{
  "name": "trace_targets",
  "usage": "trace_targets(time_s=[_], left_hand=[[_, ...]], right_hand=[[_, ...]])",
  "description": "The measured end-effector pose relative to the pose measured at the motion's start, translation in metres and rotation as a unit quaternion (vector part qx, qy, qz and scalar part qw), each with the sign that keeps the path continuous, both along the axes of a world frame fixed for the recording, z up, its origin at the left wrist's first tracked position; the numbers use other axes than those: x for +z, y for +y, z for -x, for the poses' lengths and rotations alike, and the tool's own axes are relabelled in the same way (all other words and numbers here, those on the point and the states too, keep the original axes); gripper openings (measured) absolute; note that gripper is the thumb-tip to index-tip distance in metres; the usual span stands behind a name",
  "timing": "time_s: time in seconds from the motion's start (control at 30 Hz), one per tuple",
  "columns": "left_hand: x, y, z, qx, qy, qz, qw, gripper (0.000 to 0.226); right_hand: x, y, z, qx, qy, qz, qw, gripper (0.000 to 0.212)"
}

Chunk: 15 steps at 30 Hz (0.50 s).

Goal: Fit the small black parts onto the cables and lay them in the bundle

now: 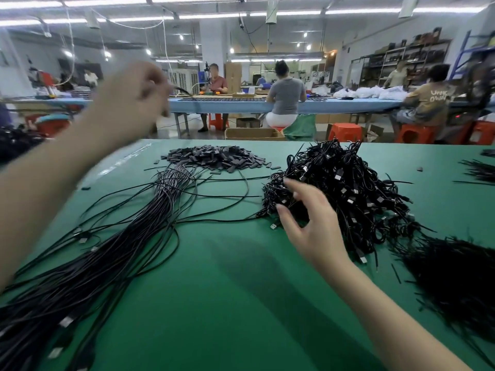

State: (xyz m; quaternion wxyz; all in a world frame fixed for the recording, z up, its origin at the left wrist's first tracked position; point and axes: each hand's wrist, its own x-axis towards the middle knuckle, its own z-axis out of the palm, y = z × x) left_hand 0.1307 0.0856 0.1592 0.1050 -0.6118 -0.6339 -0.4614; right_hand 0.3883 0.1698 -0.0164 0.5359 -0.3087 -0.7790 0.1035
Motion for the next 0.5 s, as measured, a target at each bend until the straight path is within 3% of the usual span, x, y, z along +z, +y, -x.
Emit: trace_targets(time_s=[0.07, 0.17, 0.2, 0.3, 0.4, 0.5], left_hand=[[-0.020, 0.013, -0.051, -0.062, 0.008, 0.026, 0.998, 0.007], [-0.061, 0.036, -0.108, -0.170, -0.070, 0.085, 0.979, 0.007], [-0.072, 0.041, -0.117, -0.186, -0.101, 0.104, 0.972, 0.006], [-0.094, 0.053, -0.123, -0.257, -0.178, 0.180, 0.933, 0.009], [-0.099, 0.054, -0.109, -0.303, -0.093, 0.303, 0.899, 0.009], [-0.091, 0.050, -0.081, -0.313, -0.065, 0.368, 0.873, 0.012]], right_hand=[[0.036, -0.010, 0.005, 0.094, 0.040, 0.037, 0.994, 0.052], [0.072, -0.009, 0.001, 0.167, 0.071, 0.150, 0.972, 0.034], [0.079, -0.005, -0.005, 0.136, 0.061, 0.165, 0.975, 0.028], [0.083, 0.013, -0.032, 0.014, -0.023, 0.182, 0.983, 0.034], [0.085, 0.023, -0.058, -0.022, -0.099, 0.199, 0.975, 0.033], [0.093, 0.027, -0.082, -0.042, -0.032, 0.196, 0.979, 0.033]])
